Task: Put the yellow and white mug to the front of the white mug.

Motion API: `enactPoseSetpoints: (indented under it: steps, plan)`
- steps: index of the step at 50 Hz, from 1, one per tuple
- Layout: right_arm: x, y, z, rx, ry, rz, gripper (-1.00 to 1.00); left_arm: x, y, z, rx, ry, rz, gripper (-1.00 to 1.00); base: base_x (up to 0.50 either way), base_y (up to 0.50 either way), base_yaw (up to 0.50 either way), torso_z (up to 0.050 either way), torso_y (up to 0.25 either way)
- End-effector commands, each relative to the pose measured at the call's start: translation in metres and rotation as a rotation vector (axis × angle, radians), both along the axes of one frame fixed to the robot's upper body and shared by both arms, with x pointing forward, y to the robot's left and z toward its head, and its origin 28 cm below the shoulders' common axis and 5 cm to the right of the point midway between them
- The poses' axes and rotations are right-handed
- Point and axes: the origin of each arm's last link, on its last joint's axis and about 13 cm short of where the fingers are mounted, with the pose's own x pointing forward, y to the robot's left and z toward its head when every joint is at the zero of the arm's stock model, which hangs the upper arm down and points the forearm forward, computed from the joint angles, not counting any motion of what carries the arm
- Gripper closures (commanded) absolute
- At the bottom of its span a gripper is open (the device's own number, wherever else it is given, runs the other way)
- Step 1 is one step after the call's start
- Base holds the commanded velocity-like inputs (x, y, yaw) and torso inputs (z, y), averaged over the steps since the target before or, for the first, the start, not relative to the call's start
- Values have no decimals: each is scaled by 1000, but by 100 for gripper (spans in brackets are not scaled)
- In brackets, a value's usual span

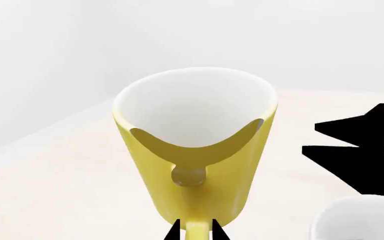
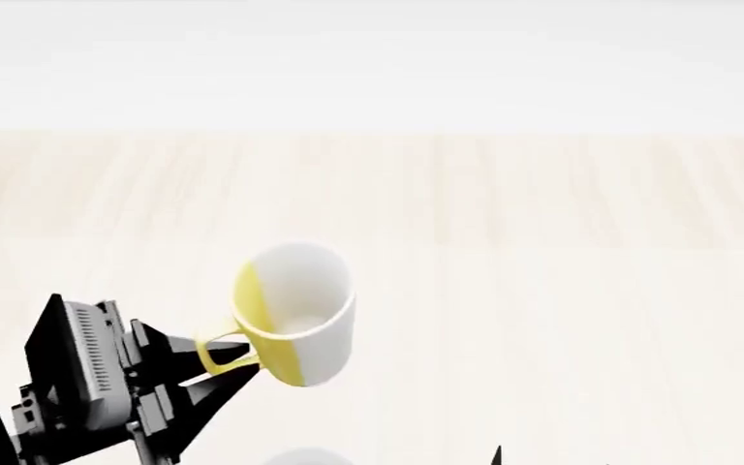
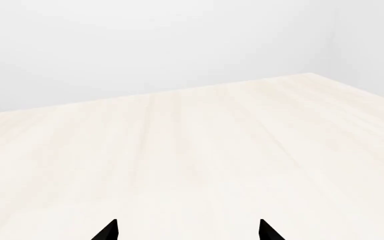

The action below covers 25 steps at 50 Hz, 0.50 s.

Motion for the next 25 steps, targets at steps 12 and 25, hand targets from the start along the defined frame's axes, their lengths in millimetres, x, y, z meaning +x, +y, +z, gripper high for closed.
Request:
enactPoseSetpoints:
  steps: [12,25]
  plan:
    - [-1,0,1,-1,-2,-2,-100,5,-8,12,-58,-30,-77,100,0,0,0,0,0]
    - [-1,1,1,-4,-3,3,-100,10,-5,-2,-24,-21,-25,100,0,0,0,0,1]
